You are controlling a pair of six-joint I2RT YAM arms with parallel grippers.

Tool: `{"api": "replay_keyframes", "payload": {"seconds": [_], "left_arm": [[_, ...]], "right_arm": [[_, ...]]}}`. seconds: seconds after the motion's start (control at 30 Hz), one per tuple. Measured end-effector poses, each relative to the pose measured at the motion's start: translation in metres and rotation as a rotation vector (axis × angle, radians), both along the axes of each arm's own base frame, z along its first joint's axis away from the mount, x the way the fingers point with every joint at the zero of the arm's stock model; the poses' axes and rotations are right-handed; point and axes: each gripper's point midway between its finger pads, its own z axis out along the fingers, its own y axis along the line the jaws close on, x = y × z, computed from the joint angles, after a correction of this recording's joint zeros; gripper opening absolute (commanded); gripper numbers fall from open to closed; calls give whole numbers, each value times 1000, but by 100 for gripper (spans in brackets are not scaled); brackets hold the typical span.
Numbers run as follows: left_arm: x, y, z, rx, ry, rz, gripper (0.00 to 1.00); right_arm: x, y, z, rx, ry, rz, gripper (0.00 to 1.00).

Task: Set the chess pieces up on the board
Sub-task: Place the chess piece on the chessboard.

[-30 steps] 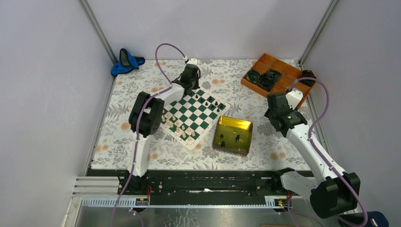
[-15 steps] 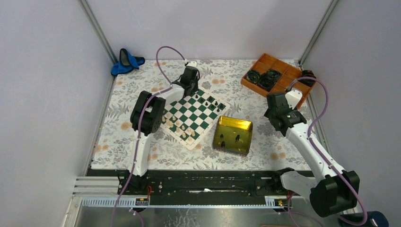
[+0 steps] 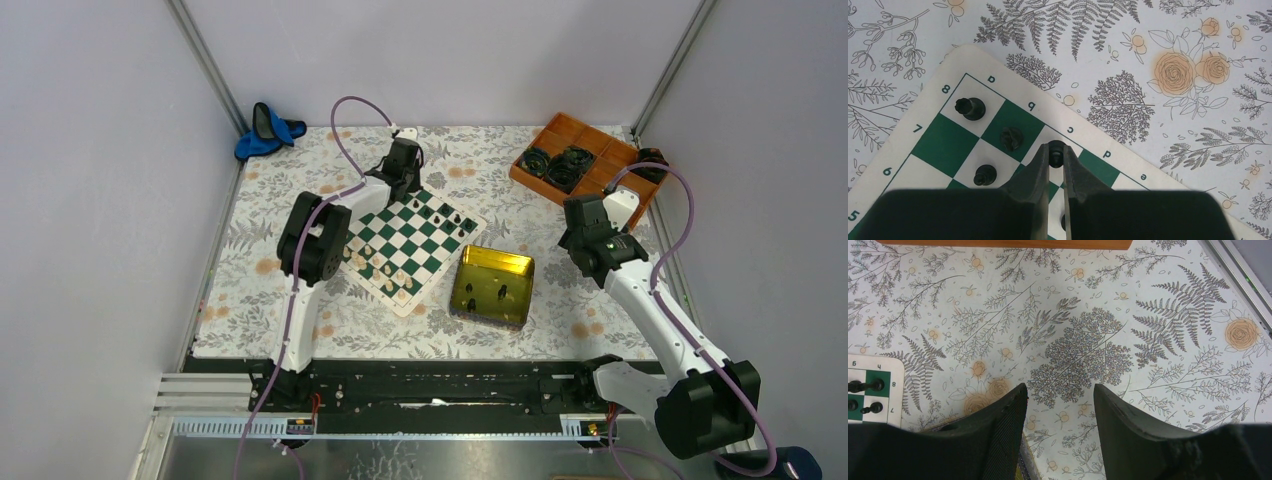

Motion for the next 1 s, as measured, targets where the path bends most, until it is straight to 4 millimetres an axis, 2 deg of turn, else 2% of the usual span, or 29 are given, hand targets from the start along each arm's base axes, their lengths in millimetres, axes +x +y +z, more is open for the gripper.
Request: {"api": "replay_keyframes", "payload": {"seconds": [0.13, 0.23, 0.4, 0.67, 1.0], "left_arm": [[-1, 0, -3, -2, 7, 3, 3], [-2, 0, -7, -1, 18, 7, 12], [-4, 2, -12, 1, 32, 17, 17], [-4, 2, -13, -3, 40, 27, 31], [-5, 3, -14, -6, 44, 32, 33]], "right_arm": [[0, 0, 0, 0, 0, 0, 59], [0, 0, -1, -1, 2, 0, 58], [0, 0, -1, -1, 4, 0, 58], [0, 0, -1, 0, 4, 0, 58], [0, 0, -1, 0, 4, 0, 58]]}}
